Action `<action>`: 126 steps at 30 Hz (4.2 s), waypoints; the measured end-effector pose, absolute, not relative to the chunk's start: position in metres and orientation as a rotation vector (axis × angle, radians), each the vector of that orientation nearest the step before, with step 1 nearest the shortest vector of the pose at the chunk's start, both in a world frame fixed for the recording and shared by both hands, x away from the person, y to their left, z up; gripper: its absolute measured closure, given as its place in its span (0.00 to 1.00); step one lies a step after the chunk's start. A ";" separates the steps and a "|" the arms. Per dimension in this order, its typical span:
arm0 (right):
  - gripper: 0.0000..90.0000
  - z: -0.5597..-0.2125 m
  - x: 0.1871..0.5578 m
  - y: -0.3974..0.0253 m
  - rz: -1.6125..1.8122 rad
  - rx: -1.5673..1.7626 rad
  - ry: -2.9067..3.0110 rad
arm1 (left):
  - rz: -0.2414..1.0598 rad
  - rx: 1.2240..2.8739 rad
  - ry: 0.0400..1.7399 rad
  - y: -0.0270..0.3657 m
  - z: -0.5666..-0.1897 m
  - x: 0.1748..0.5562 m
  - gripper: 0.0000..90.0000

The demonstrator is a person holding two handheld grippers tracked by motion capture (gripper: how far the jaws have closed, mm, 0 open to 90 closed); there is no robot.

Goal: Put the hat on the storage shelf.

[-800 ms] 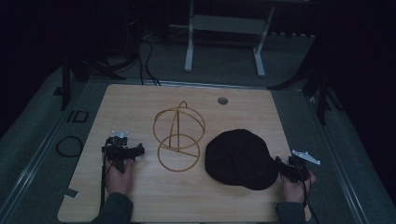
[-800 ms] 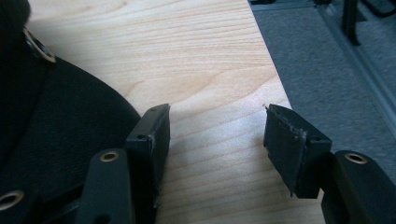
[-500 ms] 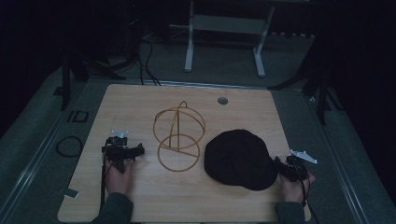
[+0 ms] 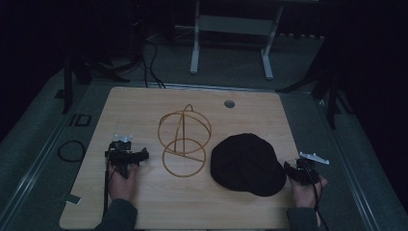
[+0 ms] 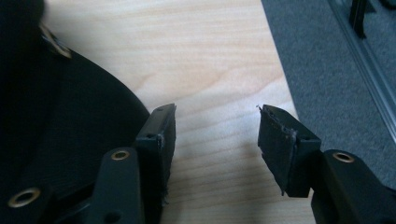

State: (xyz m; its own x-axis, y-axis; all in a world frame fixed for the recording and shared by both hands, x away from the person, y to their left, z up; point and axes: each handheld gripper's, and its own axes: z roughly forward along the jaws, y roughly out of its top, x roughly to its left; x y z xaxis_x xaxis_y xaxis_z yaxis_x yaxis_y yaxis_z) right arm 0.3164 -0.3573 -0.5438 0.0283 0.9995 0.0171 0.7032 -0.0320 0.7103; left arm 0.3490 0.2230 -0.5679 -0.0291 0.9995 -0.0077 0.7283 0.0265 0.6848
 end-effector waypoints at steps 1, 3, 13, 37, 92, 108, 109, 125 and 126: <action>0.50 -0.541 0.315 -0.356 0.741 1.783 1.730 | 0.710 1.752 1.810 0.223 -0.568 0.349 0.01; 0.49 -0.535 0.313 -0.353 0.741 1.764 1.743 | 0.710 1.753 1.810 0.223 -0.568 0.349 0.01; 0.44 -0.508 0.301 -0.344 0.803 1.717 1.773 | 0.710 1.753 1.809 0.223 -0.568 0.349 0.01; 0.35 -0.492 0.304 -0.294 0.799 1.682 1.990 | 0.710 1.751 1.810 0.223 -0.568 0.349 0.01; 0.88 -0.469 0.363 -0.291 0.447 1.798 2.181 | 0.711 1.751 1.811 0.223 -0.568 0.349 0.01; 0.88 -0.445 0.392 -0.295 0.481 1.808 2.229 | 0.710 1.751 1.811 0.223 -0.568 0.349 0.01; 0.88 -0.443 0.394 -0.295 0.486 1.805 2.230 | 0.710 1.751 1.811 0.223 -0.568 0.349 0.01; 0.88 -0.422 0.417 -0.289 0.485 1.793 2.304 | 0.711 1.751 1.811 0.223 -0.568 0.349 0.01; 0.88 -0.420 0.418 -0.289 0.484 1.794 2.300 | 0.710 1.752 1.811 0.223 -0.568 0.349 0.01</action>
State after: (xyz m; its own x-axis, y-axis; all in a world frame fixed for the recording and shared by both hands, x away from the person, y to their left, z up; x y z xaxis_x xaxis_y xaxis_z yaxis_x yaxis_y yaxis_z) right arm 0.4177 -0.2894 -0.4203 -0.2528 0.9660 0.0538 0.9059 0.2167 0.3639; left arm 0.3490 0.2228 -0.5679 -0.0303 0.9995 -0.0073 0.7280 0.0271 0.6851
